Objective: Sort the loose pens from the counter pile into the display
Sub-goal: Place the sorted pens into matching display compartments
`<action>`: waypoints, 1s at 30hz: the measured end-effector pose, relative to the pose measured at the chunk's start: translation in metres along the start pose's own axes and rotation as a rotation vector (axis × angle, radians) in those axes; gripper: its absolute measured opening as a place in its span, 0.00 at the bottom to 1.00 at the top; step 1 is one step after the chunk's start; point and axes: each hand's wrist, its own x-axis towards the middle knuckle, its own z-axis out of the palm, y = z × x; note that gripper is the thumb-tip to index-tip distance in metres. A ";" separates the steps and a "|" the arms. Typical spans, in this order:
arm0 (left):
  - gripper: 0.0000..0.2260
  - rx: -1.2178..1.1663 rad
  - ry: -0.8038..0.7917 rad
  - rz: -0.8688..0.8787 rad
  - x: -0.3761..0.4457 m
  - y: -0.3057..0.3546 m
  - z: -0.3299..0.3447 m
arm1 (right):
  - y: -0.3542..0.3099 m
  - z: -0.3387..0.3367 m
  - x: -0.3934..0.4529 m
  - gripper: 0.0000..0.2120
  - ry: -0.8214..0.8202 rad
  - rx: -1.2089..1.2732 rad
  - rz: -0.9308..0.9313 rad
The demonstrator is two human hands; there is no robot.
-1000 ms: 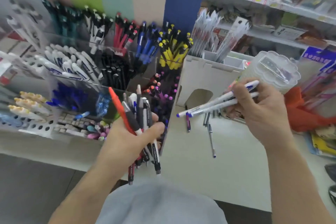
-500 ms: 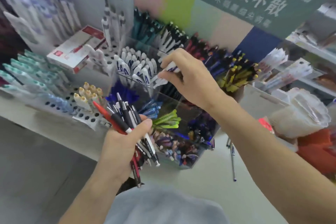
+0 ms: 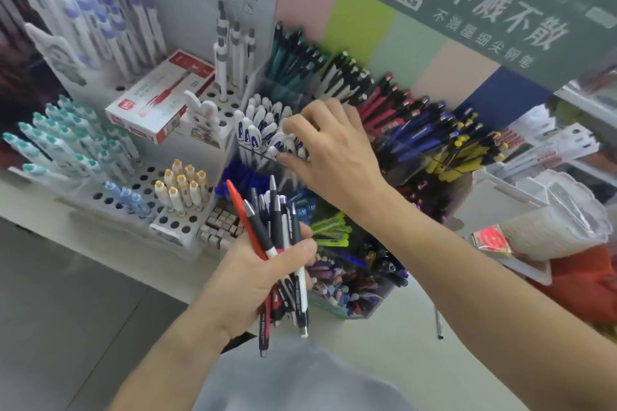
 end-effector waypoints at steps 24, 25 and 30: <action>0.19 -0.198 -0.086 -0.237 -0.005 -0.058 0.083 | 0.018 -0.108 -0.195 0.26 -0.662 1.082 0.843; 0.18 -0.228 -0.037 -0.215 -0.004 -0.060 0.086 | 0.016 -0.113 -0.202 0.28 -0.762 1.038 0.850; 0.17 -0.100 -0.017 -0.132 0.000 -0.066 0.101 | 0.010 -0.108 -0.232 0.15 -0.551 1.168 1.073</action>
